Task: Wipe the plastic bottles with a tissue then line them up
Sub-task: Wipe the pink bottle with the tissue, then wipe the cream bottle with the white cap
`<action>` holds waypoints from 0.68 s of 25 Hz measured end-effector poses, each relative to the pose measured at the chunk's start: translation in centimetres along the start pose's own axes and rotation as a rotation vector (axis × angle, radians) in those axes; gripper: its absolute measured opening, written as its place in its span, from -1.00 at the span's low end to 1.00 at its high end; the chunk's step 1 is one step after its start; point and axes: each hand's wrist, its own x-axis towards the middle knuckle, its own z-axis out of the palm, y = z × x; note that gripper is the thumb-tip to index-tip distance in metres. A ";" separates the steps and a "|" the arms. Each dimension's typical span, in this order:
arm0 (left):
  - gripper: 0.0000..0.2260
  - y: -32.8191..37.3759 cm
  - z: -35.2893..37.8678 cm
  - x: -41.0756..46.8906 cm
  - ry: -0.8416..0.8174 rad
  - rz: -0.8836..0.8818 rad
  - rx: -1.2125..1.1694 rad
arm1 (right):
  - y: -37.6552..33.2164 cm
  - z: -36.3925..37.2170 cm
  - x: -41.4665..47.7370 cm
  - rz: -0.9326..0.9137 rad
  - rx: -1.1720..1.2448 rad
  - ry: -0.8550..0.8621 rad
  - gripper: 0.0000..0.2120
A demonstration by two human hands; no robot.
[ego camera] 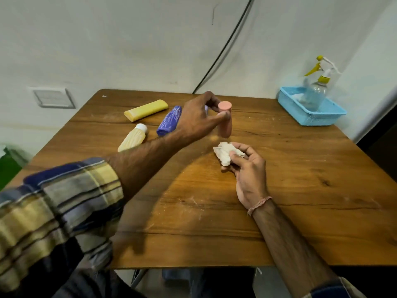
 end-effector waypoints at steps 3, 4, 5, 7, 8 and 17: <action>-0.70 0.2 2.1 3.8 -0.218 -0.015 0.028 | 0.3 -0.2 0.2 -0.032 -0.067 -0.014 -0.80; -0.68 0.1 2.7 4.6 -0.271 -0.021 0.043 | 0.4 -0.2 0.3 -0.038 -0.080 -0.016 -0.81; -0.67 0.1 3.2 5.2 -0.308 -0.028 0.053 | 0.6 -0.2 0.4 -0.045 -0.088 -0.019 -0.82; -0.65 0.2 3.8 6.0 -0.352 -0.048 0.046 | 0.9 -0.3 0.5 -0.058 -0.107 -0.018 -0.84; -0.64 0.2 3.9 6.2 -0.369 -0.055 0.040 | 0.9 -0.3 0.6 -0.061 -0.124 -0.017 -0.84; -0.67 0.0 3.8 6.1 -0.369 -0.100 0.055 | 0.9 -0.1 0.5 -0.059 -0.200 -0.024 -0.84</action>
